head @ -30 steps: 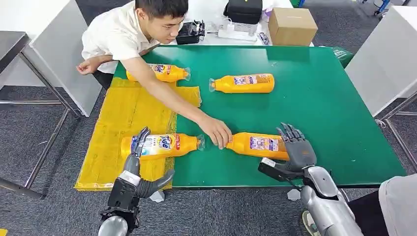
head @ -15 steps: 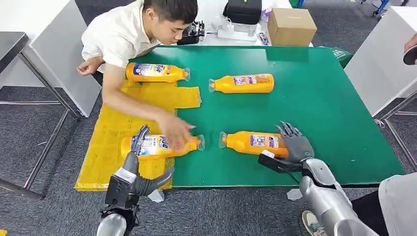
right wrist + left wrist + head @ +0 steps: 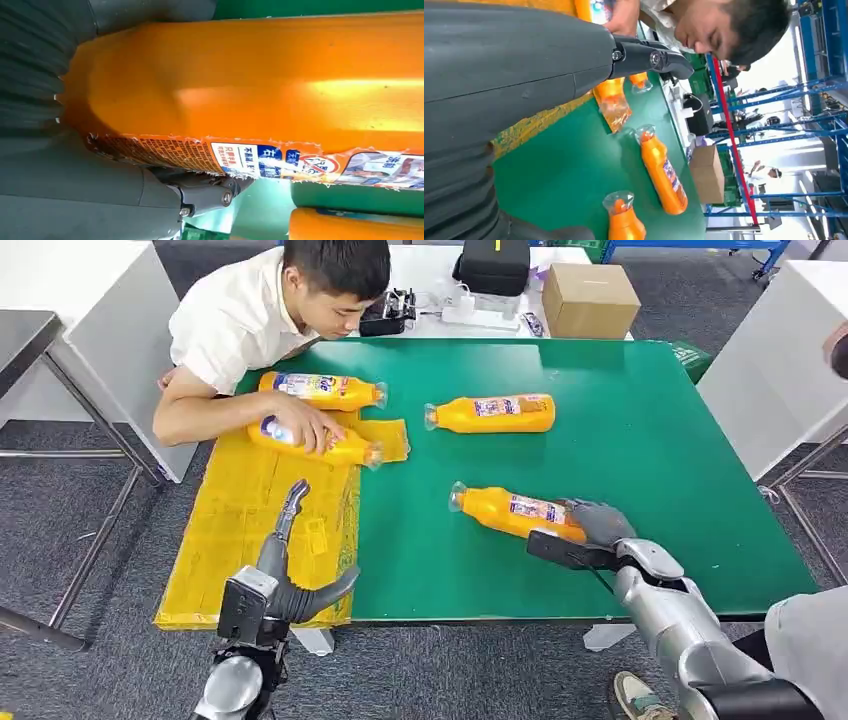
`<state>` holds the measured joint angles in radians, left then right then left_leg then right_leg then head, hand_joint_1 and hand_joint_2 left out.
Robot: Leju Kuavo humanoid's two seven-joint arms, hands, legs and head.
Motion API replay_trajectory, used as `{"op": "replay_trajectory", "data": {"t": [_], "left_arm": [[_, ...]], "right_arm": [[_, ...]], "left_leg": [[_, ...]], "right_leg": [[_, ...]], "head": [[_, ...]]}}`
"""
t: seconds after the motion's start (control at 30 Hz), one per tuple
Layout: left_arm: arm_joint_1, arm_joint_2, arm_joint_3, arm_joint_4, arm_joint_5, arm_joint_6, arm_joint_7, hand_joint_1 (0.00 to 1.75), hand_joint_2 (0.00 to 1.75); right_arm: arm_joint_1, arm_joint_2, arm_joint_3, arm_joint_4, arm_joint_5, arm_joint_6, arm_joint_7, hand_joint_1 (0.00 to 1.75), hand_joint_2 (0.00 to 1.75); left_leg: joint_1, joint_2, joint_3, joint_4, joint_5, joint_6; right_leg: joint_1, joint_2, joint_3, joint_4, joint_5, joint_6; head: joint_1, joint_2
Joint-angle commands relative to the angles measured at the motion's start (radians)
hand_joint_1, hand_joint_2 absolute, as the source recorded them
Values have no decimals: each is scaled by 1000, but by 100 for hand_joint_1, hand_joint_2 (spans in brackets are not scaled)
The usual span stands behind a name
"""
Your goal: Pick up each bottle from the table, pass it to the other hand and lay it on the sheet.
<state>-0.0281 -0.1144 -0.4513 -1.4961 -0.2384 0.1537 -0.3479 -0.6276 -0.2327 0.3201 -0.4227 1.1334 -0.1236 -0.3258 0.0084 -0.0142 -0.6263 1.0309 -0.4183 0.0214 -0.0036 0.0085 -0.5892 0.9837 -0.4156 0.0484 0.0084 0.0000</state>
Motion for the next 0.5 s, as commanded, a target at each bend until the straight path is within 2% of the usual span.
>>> {"op": "replay_trajectory", "data": {"t": [0.03,0.17,0.23,0.3,0.37,0.4,0.43,0.5], "left_arm": [[-41,15,-23,69,4,-4,0,0,175],[-51,20,-29,74,41,-30,-8,0,175],[-53,16,-29,80,90,-65,-8,0,175],[-41,4,-12,81,186,-123,-1,0,175],[-8,-29,14,102,413,-204,81,0,175],[-5,-26,3,116,468,-218,100,0,175],[-1,-23,-12,136,552,-239,130,0,175],[-5,-6,-52,159,611,-236,122,0,175]], "right_arm": [[54,16,10,101,-1,35,-1,175,175],[74,20,-45,97,-91,104,-66,175,175],[103,37,-137,80,-215,148,-159,175,175],[127,60,-174,45,-282,141,-226,175,175],[169,157,-230,-80,-429,177,-361,175,175],[201,185,-211,-167,-462,196,-367,175,175],[243,215,-185,-284,-535,234,-372,175,175],[288,239,-116,-413,-602,237,-319,175,175]], "left_leg": [[1,-2,3,-4,1,-1],[0,-2,3,-3,1,-1],[1,-3,3,-2,0,-1],[1,-4,4,-5,1,-1],[2,4,5,-2,-3,-1],[2,5,5,-4,-3,-2],[2,8,5,-7,-2,-2],[1,12,8,-5,-4,-3]], "right_leg": [[1,-4,6,-4,0,-1],[1,-5,8,-3,0,-2],[1,-6,2,-2,-2,-1],[1,-7,1,-5,-1,-1],[3,1,1,-4,-1,-1],[2,2,1,-5,0,-2],[2,5,11,-7,2,-2],[2,9,11,-4,1,-3]], "head": [[0,0],[0,0],[0,0],[0,0],[0,0],[0,0],[0,0],[0,0]]}}
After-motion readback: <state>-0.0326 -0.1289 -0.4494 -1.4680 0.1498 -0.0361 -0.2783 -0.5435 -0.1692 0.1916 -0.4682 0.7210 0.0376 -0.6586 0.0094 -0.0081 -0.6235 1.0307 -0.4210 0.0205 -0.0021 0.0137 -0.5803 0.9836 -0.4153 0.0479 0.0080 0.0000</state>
